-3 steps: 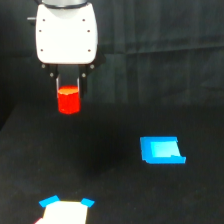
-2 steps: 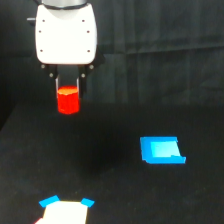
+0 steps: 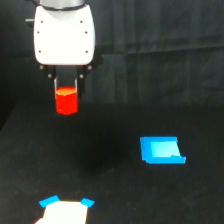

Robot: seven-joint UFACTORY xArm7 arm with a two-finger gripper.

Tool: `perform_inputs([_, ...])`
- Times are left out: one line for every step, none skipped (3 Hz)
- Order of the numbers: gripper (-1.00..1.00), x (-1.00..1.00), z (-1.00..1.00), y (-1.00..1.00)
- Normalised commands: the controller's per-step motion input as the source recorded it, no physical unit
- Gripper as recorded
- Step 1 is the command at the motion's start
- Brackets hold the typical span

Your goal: Pick up the red object from the table

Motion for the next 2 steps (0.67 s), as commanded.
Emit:
perform_inputs([-1.00,-0.20,0.71,-0.41])
perform_inputs([-0.92,-0.35,0.30,-0.07])
